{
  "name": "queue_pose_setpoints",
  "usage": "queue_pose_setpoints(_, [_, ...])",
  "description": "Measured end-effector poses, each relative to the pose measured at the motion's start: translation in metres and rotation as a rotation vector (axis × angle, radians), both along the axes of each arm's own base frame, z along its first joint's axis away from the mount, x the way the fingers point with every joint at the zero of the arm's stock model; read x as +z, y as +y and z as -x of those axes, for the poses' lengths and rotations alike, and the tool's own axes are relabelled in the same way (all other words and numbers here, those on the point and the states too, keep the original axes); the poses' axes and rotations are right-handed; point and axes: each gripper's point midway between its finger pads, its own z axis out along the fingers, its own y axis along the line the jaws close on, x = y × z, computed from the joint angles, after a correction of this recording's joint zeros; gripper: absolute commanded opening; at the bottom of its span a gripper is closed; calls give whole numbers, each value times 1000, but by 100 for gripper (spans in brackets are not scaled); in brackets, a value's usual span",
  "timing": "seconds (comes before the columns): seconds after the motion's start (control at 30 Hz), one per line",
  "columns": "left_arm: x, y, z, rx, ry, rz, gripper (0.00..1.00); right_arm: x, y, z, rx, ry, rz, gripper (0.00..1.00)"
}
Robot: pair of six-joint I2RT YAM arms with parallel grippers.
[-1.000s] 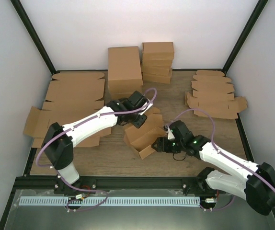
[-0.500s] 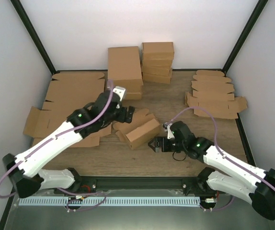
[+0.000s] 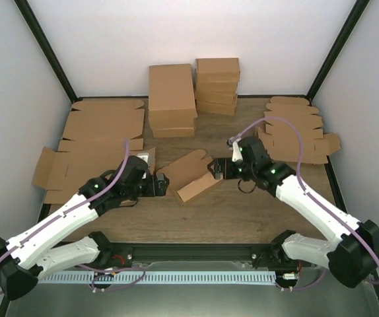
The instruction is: Fold the paper box
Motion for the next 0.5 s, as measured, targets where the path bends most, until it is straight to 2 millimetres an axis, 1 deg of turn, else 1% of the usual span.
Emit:
queue_pose_setpoints(0.13, [-20,10,-6,74,57,55,94,15,-3,-36,-19,-39,20,94])
queue_pose_setpoints(0.2, [-31,12,-9,99,90,84,93,12,1,-50,-8,-35,38,94])
queue_pose_setpoints(0.3, [-55,13,-14,127,152,129,90,-6,9,-59,16,6,63,95])
queue_pose_setpoints(0.4, [-78,13,-15,145,215,172,87,-32,12,-61,30,68,97,95])
queue_pose_setpoints(0.5, [-88,9,-17,149,246,206,85,-52,9,-62,26,110,138,93])
